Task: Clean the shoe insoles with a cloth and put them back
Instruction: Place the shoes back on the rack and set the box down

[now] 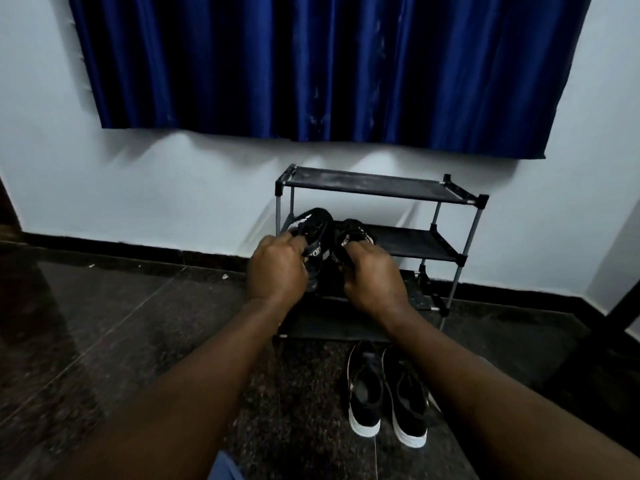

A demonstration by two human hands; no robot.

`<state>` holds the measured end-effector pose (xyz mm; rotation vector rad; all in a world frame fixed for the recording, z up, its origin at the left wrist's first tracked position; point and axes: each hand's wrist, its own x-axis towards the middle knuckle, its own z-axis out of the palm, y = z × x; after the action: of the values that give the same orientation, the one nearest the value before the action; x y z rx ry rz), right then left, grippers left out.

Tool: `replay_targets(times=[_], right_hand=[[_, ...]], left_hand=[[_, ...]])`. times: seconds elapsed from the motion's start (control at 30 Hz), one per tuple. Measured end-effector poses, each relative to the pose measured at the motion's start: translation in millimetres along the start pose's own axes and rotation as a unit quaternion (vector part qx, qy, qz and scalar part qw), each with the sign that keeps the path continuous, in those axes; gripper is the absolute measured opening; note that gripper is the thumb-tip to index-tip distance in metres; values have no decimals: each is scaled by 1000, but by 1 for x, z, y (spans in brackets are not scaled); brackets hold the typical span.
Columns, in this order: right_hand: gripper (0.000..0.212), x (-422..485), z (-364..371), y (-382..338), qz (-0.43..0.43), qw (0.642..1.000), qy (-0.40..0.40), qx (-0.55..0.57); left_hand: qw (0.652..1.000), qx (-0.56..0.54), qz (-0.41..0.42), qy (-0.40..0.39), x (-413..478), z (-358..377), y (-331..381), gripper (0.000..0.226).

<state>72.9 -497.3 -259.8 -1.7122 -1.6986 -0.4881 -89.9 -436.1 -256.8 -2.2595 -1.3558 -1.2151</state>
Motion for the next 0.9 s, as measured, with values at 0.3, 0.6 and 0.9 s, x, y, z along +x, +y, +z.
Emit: replay_targets(times=[0.3,0.6,0.9], right_hand=[[20,79,-41,11,-18,998,54,-19],[25,136,-22,35,-12,999,39,-20],[46,226,18,60,-24,999,12,-34]], left_hand=[[997,-23,15,67,81,-16,18,22],[999,-22,-2,45,137,18,20,24],[999,22,-14,34,218,70,2,28]])
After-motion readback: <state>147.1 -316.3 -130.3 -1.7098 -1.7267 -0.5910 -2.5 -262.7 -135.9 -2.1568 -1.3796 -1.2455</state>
